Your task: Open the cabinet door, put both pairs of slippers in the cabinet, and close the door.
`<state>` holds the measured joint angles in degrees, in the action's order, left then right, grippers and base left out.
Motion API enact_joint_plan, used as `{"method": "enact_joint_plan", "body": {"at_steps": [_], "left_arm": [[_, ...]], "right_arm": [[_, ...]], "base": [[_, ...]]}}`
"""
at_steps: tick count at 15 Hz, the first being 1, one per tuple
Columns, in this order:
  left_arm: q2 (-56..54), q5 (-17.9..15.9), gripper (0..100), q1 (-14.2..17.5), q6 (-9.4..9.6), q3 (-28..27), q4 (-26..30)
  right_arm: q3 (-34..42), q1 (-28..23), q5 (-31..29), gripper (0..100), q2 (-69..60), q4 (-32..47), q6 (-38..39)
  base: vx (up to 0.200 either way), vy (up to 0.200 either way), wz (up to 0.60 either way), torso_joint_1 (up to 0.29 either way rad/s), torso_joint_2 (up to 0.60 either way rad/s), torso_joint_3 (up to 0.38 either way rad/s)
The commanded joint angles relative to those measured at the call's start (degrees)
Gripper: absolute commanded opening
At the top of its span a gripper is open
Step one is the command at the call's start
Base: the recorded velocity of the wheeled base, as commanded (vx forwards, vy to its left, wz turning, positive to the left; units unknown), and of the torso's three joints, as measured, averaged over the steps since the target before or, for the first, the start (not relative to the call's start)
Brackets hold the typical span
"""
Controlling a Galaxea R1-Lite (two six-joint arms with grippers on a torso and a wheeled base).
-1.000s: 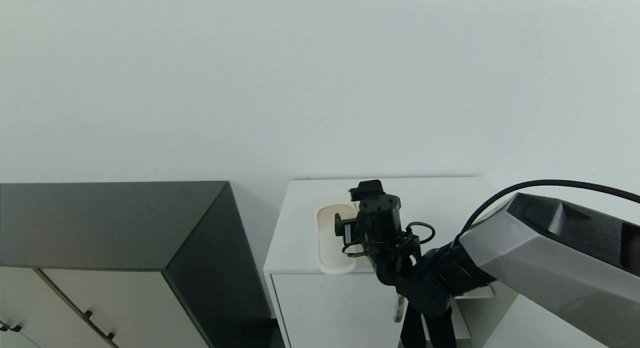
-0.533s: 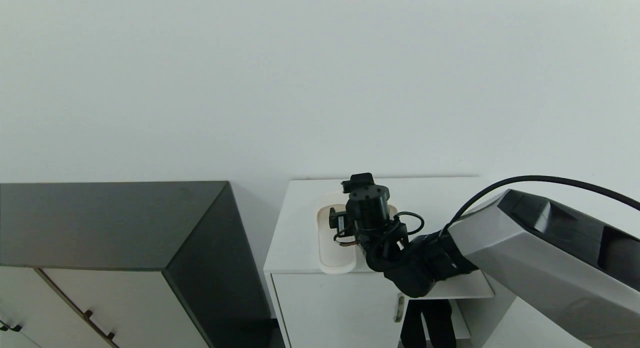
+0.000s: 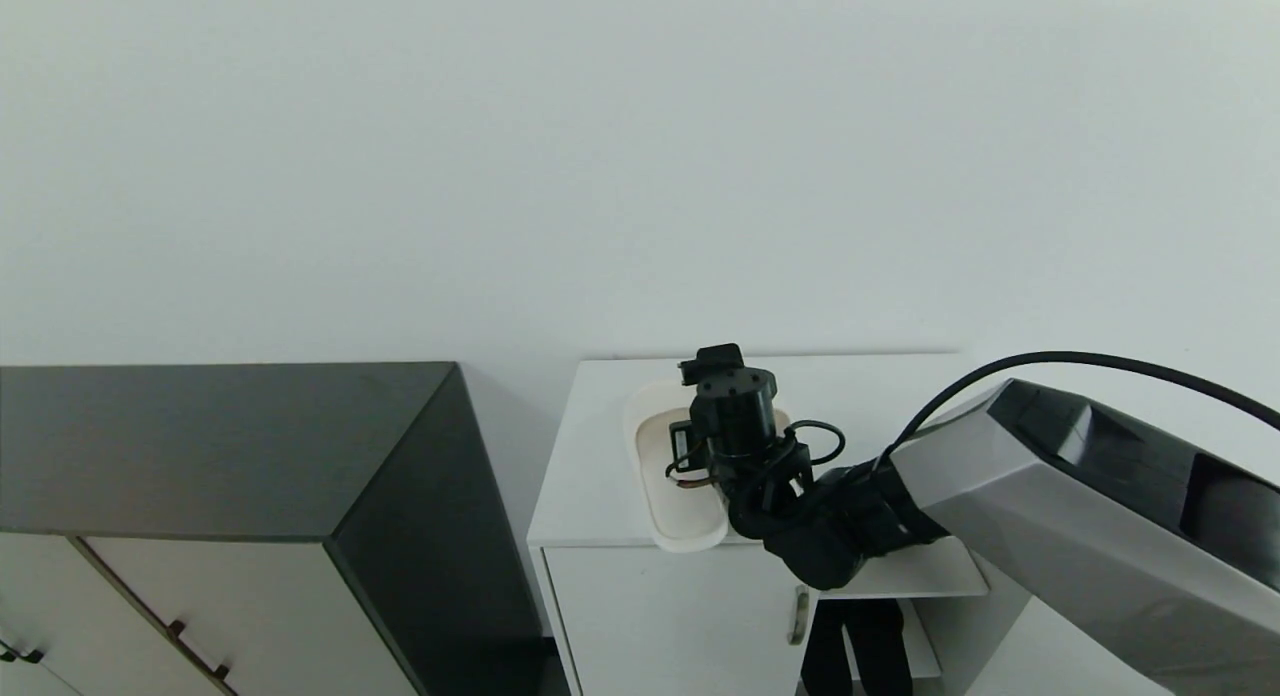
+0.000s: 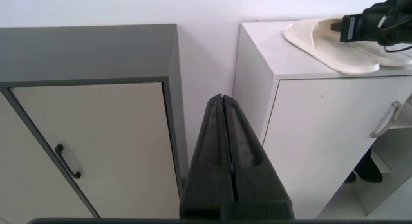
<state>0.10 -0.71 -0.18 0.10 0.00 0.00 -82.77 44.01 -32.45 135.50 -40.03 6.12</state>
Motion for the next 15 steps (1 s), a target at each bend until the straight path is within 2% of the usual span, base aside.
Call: {"method": "enact_joint_plan", "body": {"at_steps": [1,4,7,8,9,11,15], "left_arm": [[0.1,0.0,0,0.0,-0.01,0.0,0.0],[0.1,0.0,0,0.0,-0.01,0.0,0.0],[0.1,0.0,0,0.0,-0.01,0.0,0.0],[0.1,0.0,0,0.0,-0.01,0.0,0.0],[0.1,0.1,0,0.0,-0.10,0.0,0.0],[0.1,0.1,0,0.0,-0.01,0.0,0.0],[0.1,0.0,0,0.0,-0.01,0.0,0.0]], "right_arm": [[2.2,0.1,-0.1,0,-4.3,0.0,-0.8],[8.3,1.2,0.0,0,-11.9,0.0,-1.8],[19.4,3.7,0.7,0,-18.6,-1.0,-1.7],[22.4,4.2,1.6,0,-20.2,-1.3,-1.7],[27.6,5.1,5.0,0,-23.3,-1.7,-1.5],[31.3,5.9,6.6,0,-24.8,-1.8,-1.6],[30.9,5.8,6.4,0,-24.6,-1.9,-1.5]], "base": [[0.000,0.000,0.00,0.000,0.00,0.000],[0.000,0.000,0.00,0.000,0.00,0.000],[0.000,0.000,0.00,0.000,0.00,0.000],[0.000,0.000,0.00,0.000,0.00,0.000],[0.000,0.000,0.00,0.000,0.00,0.000],[0.000,0.000,0.00,0.000,0.00,0.000],[0.000,0.000,0.00,0.000,0.00,0.000]]}}
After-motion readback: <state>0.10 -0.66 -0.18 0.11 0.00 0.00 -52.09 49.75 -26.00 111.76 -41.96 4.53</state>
